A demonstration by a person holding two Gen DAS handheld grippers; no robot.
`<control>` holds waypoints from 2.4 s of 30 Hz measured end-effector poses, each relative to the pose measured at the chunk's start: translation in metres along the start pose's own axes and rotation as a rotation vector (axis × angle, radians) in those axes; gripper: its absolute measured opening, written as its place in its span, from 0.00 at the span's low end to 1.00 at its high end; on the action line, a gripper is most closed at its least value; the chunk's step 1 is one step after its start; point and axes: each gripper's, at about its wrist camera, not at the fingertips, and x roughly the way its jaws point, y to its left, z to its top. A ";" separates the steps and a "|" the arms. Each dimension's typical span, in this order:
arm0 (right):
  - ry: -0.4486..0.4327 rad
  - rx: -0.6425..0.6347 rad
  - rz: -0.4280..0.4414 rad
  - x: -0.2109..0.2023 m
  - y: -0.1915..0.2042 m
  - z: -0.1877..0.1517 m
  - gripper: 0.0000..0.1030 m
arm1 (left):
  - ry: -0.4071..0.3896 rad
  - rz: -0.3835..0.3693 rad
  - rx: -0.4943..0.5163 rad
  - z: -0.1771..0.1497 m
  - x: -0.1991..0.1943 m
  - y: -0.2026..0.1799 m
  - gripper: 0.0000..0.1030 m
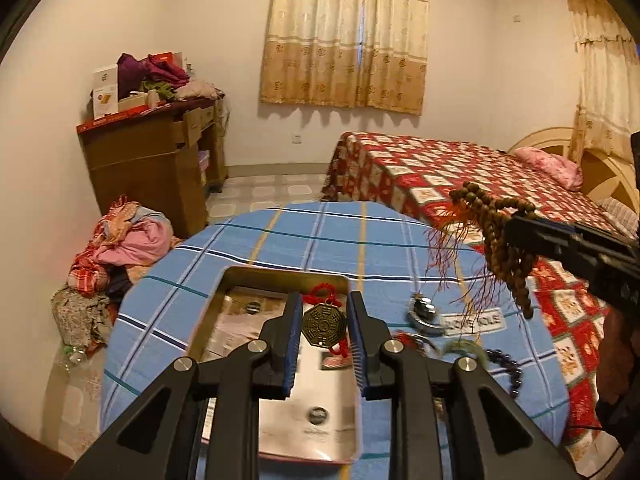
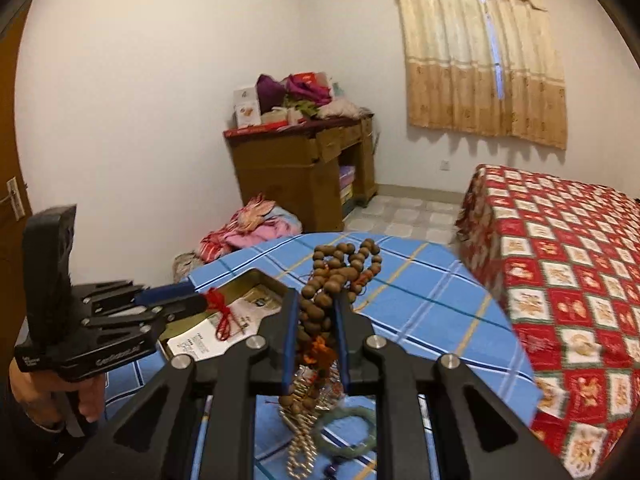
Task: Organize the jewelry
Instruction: 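Carry both held items over the tin and open both grippers, then grasp the green jade bangle with the left gripper while the right grasps the purple bead bracelet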
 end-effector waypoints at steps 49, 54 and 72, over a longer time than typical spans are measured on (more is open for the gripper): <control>0.160 0.008 -0.127 0.025 -0.016 -0.062 0.69 | 0.043 0.137 0.000 -0.039 0.021 0.001 0.69; 0.174 0.076 -0.205 -0.002 -0.046 -0.083 0.69 | 0.050 0.092 0.053 -0.043 0.024 -0.031 0.69; 0.265 0.107 -0.218 -0.006 -0.063 -0.133 0.50 | 0.097 -0.027 0.143 -0.060 0.046 -0.107 0.68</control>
